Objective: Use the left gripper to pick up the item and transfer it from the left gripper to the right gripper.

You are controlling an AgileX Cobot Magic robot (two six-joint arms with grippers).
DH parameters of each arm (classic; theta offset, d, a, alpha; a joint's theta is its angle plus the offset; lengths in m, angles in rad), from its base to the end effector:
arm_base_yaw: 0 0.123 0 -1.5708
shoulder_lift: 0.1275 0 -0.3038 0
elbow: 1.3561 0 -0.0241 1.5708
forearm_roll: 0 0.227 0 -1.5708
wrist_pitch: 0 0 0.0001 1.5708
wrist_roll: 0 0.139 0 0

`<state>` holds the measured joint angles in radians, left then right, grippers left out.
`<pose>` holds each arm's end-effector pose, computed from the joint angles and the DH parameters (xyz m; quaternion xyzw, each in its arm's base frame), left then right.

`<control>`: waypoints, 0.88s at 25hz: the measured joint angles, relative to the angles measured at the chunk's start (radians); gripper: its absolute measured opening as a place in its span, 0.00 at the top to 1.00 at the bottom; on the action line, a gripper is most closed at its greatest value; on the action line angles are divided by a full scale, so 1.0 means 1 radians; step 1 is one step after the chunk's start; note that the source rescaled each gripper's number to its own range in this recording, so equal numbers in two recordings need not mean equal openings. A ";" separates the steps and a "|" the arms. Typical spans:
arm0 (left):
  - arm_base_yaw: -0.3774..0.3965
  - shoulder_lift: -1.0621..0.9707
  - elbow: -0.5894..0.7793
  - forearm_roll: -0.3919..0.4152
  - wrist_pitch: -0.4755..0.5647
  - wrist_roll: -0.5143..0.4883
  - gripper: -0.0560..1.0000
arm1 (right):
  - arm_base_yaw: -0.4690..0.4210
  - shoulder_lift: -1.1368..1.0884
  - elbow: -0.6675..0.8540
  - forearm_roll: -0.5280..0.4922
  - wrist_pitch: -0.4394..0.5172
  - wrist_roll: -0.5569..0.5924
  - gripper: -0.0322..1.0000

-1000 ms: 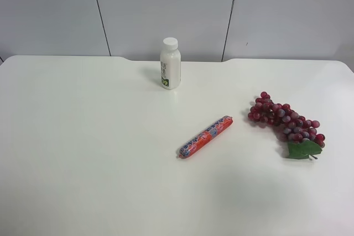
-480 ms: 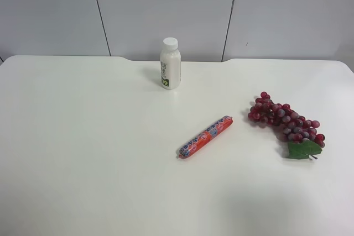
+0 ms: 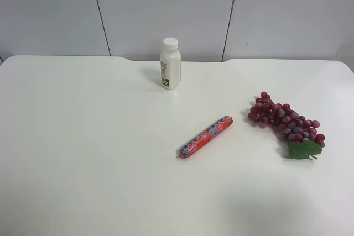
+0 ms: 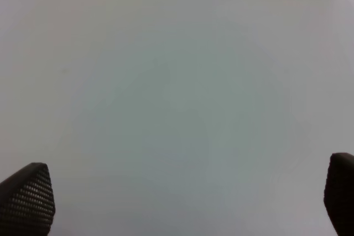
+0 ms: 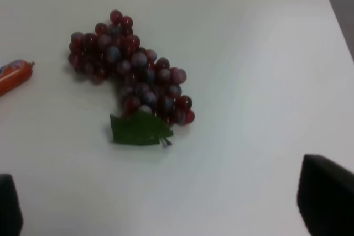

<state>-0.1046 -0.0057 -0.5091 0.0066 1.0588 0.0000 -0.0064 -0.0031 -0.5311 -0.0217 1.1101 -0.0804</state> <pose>-0.0033 0.0011 0.2469 0.0442 0.8477 -0.0243 0.5281 -0.0083 -0.0027 0.2471 -0.0308 0.8566 -0.0332 0.5140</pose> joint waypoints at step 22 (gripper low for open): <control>0.000 0.000 0.000 0.000 0.000 0.000 0.00 | 0.000 0.000 0.024 0.003 -0.049 0.001 0.00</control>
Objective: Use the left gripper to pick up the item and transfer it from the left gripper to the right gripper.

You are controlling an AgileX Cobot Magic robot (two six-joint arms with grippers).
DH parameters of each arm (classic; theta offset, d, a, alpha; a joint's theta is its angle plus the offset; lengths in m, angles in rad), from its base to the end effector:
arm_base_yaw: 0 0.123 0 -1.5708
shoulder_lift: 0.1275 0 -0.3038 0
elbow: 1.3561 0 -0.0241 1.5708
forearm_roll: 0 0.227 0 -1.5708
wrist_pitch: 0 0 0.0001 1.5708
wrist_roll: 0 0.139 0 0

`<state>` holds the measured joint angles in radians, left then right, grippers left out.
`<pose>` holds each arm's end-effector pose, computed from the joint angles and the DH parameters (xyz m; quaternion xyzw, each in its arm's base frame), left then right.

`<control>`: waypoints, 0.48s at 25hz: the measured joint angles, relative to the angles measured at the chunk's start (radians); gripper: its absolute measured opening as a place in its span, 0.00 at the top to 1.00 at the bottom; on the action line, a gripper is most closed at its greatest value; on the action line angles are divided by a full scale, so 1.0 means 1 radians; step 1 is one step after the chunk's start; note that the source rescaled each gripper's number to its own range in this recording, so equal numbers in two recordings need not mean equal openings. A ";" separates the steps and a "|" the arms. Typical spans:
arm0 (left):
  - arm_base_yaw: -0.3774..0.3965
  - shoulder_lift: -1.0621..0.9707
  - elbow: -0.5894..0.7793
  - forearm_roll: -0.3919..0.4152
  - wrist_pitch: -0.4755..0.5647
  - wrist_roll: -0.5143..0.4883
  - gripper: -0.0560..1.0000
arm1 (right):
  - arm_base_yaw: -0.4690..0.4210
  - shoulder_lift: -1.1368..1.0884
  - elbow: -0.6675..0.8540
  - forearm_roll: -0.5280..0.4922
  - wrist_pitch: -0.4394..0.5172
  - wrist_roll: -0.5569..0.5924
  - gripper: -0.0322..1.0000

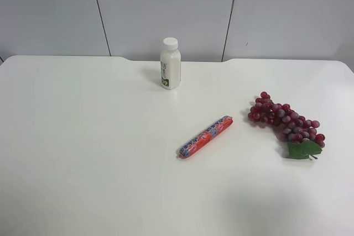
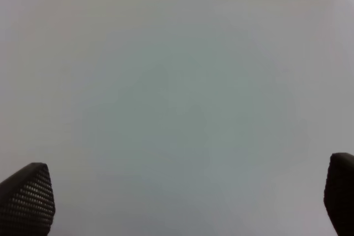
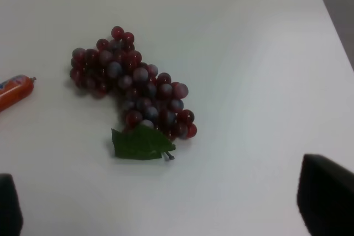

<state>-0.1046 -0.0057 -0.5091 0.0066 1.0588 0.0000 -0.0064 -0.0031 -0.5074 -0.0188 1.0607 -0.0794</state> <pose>-0.0033 0.0011 0.2469 0.0442 0.8477 -0.0243 0.5281 -0.0031 -0.0023 0.2462 -0.0306 0.8499 -0.0319 0.5251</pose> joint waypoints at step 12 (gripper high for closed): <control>0.000 0.000 0.000 0.000 0.000 0.000 0.00 | 0.000 0.000 0.000 0.000 0.000 0.000 0.00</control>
